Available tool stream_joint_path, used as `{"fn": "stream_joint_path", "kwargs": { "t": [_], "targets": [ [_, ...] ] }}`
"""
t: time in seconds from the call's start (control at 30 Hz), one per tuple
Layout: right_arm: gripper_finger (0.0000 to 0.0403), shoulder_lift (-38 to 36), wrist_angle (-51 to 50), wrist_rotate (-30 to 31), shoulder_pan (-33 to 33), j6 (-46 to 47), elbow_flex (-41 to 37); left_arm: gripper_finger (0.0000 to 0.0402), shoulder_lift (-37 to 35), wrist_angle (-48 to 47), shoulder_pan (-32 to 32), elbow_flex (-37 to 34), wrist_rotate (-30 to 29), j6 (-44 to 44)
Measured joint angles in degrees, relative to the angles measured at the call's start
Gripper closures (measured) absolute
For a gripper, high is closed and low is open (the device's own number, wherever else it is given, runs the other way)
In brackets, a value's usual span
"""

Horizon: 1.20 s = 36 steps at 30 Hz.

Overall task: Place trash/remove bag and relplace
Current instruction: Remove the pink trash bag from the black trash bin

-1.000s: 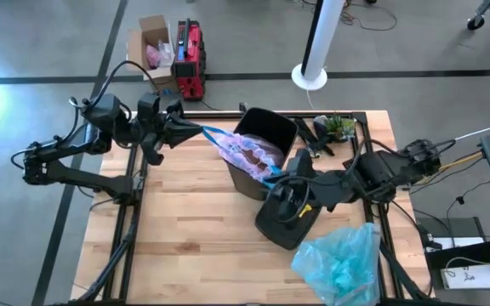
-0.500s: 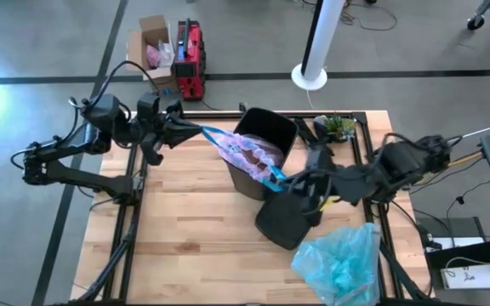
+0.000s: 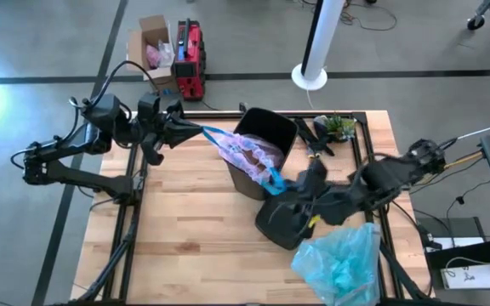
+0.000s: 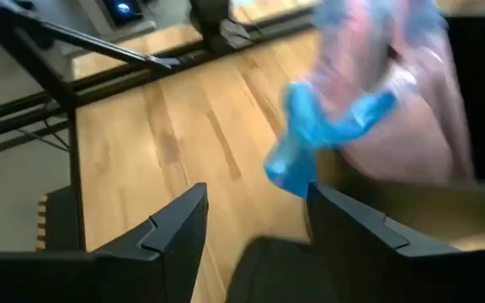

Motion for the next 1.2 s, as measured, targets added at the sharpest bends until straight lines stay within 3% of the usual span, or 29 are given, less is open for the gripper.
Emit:
{"fn": "stream_joint_path", "kwargs": {
  "t": [0.17,0.27,0.4,0.67,0.77,1.07,1.2],
  "targets": [
    [0.0211,0.04,10.87,0.18,-1.21,-6.38,-3.69,0.0402,0.19,-0.01,0.00,0.00,0.00,-0.01],
    [0.0216,-0.09,11.58,0.28,-1.50,-7.46,-4.01,0.0402,0.22,-0.04,0.00,0.00,0.00,-0.01],
    [0.0219,-0.74,5.11,0.26,-1.41,-4.77,-2.43,0.0402,0.22,-0.04,0.00,0.00,0.00,-0.42],
    [0.0198,-1.08,-17.04,0.07,-1.02,8.62,3.29,0.0402,0.24,-0.07,0.00,0.00,0.00,-0.43],
    [0.0185,-1.16,-20.03,-0.02,-1.02,10.09,3.18,0.0402,0.24,-0.07,0.00,0.00,-0.01,-0.47],
    [0.0167,1.69,-4.66,4.55,-2.29,-5.08,2.50,0.0402,0.25,-0.07,0.00,0.00,-0.02,-0.87],
    [0.0175,3.00,0.32,1.79,-3.40,-7.72,2.48,0.0402,0.46,-0.04,0.00,0.00,-0.02,-0.87]
  ]
}}
